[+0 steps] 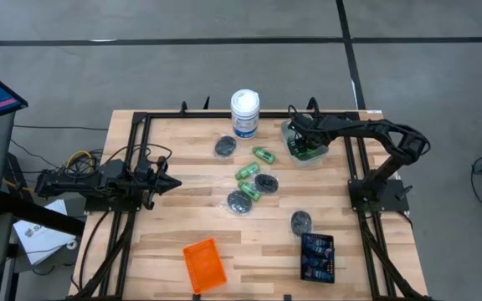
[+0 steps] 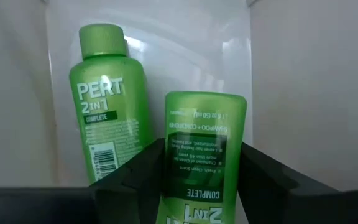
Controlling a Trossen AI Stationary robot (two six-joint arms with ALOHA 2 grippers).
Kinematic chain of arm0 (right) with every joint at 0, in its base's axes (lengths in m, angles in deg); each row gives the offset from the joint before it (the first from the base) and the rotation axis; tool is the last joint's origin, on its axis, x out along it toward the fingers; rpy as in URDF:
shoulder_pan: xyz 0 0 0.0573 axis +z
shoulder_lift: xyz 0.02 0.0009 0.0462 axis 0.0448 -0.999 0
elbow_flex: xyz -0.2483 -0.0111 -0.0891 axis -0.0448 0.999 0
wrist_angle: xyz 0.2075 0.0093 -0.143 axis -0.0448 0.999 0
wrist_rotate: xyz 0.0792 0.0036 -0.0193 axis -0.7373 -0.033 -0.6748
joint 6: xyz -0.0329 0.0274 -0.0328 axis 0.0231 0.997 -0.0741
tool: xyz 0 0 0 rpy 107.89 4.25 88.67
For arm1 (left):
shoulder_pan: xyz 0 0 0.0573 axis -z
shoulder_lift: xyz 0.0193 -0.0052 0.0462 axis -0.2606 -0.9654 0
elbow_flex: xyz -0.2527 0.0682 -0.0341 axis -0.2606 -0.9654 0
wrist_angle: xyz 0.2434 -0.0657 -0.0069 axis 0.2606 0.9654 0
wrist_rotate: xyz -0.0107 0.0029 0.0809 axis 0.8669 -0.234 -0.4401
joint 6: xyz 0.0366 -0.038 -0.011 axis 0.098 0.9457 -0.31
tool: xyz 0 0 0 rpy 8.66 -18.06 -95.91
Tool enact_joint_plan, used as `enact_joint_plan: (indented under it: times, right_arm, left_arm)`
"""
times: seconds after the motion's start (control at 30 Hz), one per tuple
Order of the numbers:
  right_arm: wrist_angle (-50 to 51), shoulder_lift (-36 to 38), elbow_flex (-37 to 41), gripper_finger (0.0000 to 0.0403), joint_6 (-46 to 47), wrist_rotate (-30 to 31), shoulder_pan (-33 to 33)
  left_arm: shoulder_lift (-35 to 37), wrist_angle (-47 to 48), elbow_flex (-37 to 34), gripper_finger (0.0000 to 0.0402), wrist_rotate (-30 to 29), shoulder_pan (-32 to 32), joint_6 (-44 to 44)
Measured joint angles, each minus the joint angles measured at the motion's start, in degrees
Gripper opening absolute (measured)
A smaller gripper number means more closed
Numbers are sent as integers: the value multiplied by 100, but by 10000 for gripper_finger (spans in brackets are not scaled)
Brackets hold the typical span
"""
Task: Pick & Place Travel size toiletries
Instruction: Put the green shampoo into the gray basket
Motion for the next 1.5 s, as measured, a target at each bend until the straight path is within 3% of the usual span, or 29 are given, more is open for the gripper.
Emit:
enact_joint_plan:
  times: [0.37,0.53,0.7,0.87,1.17,1.4,1.5]
  right_arm:
    - [404,2,-434,212,-40,2,13]
    - [1166,92,-1377,229,-285,-2,260]
    - [1415,226,-2451,229,-404,-2,910]
    - [1237,236,-3105,228,-571,18,1814]
    - [358,67,-3102,228,-527,68,3317]
    - [-713,-644,-3149,227,-951,321,3588]
    - [-683,-1005,-3198,227,-1437,320,3507]
  left_arm:
    - [0,0,0,1,-1,1,0]
    - [0,-2,0,1,0,1,0]
    - [0,-2,0,1,1,2,0]
    - [-2,-2,0,1,-1,1,0]
    - [-2,-2,0,1,-1,1,0]
    - [-42,-23,0,1,-1,0,0]
    - [-157,-44,0,1,-20,2,2]
